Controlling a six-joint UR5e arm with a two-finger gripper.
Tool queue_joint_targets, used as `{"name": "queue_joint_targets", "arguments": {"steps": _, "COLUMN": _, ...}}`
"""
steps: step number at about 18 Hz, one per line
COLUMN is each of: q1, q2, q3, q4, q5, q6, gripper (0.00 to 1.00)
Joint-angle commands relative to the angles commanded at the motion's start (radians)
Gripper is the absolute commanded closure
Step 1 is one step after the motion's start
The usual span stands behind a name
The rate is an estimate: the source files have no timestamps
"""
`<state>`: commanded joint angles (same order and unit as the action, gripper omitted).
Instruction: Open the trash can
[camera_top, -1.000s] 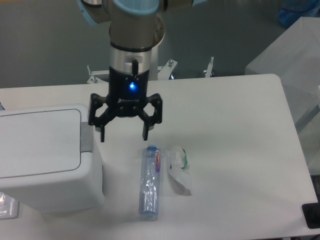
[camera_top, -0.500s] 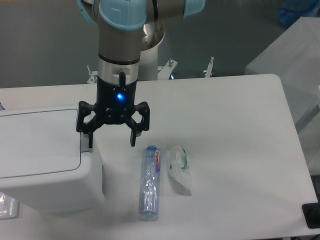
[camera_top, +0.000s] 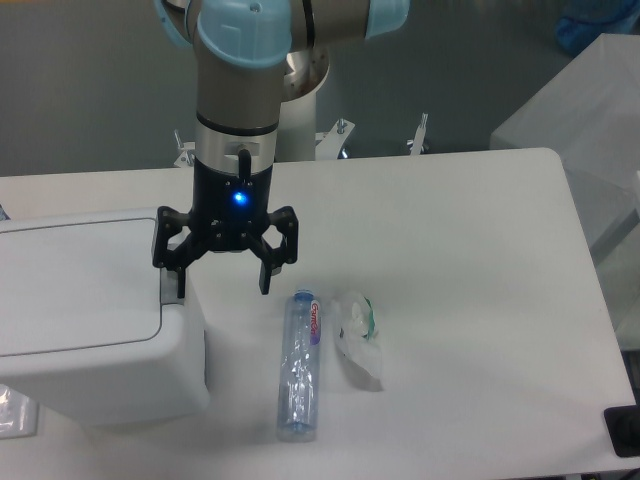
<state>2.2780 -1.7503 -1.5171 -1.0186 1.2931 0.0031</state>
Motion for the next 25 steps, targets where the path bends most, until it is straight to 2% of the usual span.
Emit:
{"name": "queue_joint_targets", "arguments": {"steps": 5, "q1": 0.000, "q2": 0.008, "q3": -0.017, "q4": 0.006, "q5": 0.000, "q6": 0.003, "gripper": 0.00}}
{"name": "queue_joint_targets", "arguments": {"steps": 25, "q1": -0.002, "q2": 0.005, "q3": -0.020, "q4": 0.008, "q5": 0.002, "q6": 0.008, "gripper": 0.00}}
